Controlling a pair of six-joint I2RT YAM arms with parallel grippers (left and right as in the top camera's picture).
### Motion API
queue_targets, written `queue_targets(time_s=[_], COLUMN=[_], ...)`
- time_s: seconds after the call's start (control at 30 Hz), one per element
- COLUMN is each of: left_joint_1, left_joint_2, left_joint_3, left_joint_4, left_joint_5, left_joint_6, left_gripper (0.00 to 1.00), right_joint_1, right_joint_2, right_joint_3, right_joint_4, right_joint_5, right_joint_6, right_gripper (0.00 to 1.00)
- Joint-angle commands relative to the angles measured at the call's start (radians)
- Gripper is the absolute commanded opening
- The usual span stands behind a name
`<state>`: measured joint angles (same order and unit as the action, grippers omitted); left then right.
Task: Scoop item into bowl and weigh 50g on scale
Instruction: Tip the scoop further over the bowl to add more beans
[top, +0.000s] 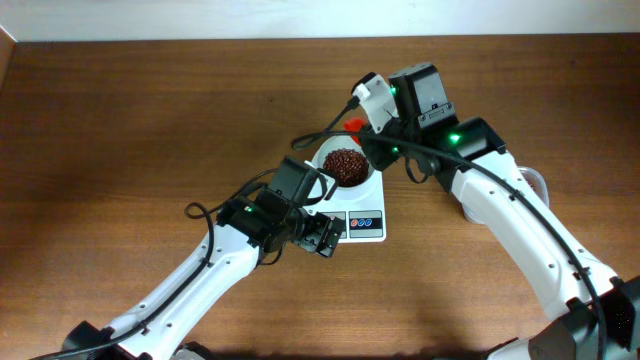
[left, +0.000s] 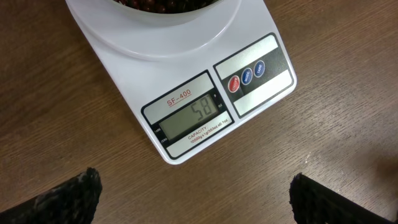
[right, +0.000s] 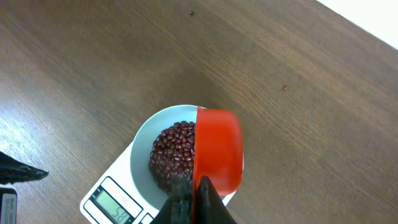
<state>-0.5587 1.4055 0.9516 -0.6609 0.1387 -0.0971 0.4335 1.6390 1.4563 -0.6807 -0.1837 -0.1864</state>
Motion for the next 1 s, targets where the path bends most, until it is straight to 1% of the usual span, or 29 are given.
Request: queue_targets(time_s=[0.0, 0.03, 0.17, 0.27, 0.33, 0.63, 0.7, 0.73, 0.77, 0.9, 0.97], left_joint_1=[0.003, 0.003, 0.003, 0.003, 0.003, 0.003, 0.003, 0.003, 0.003, 0.003, 0.003], left_joint_2=[0.002, 0.002, 0.002, 0.002, 0.002, 0.002, 0.002, 0.002, 0.002, 0.002, 0.002], left_joint_3=[-0.005, -0.005, -0.005, -0.005, -0.005, -0.005, -0.005, -0.005, -0.005, -0.005, -0.005], left_joint_4=[0.002, 0.002, 0.002, 0.002, 0.002, 0.002, 0.002, 0.002, 0.002, 0.002, 0.002], left_joint_5=[-0.004, -0.004, -0.004, -0.004, -0.004, -0.004, -0.004, -0.004, -0.004, -0.004, -0.004], left_joint_6=[0.016, 0.016, 0.016, 0.016, 0.016, 0.016, 0.016, 0.016, 0.016, 0.016, 0.016], left_gripper=[0.99, 0.99, 0.99, 0.99, 0.99, 0.99, 0.99, 0.99, 0.99, 0.99, 0.99], right_joint_1=[-0.042, -0.068, -0.153, -0.193, -0.201, -0.196, -0.177, -0.159, -0.141, -0.054, -0.028], right_joint_2=[-0.011, -0.011, -0.011, -0.011, -0.011, 0.037, 0.053, 0.057, 0.057, 0.058, 0.059], right_joint_3=[0.019, 0.019, 0.019, 0.019, 0.019, 0.018, 0.018, 0.018, 0.018, 0.018, 0.018], right_joint_4=[0.007, 0.011, 0.019, 0.019, 0.019, 0.014, 0.011, 0.003, -0.002, -0.012, -0.011], right_joint_5=[-0.058, -0.115, -0.319, -0.409, -0.415, -0.410, -0.410, -0.403, -0.371, -0.103, -0.050], right_joint_6=[0.090, 0.129, 0.209, 0.230, 0.259, 0.269, 0.225, 0.174, 0.142, 0.020, 0.007], right_gripper=[0.04, 0.04, 0.04, 0.04, 0.04, 0.04, 0.04, 0.04, 0.04, 0.04, 0.04])
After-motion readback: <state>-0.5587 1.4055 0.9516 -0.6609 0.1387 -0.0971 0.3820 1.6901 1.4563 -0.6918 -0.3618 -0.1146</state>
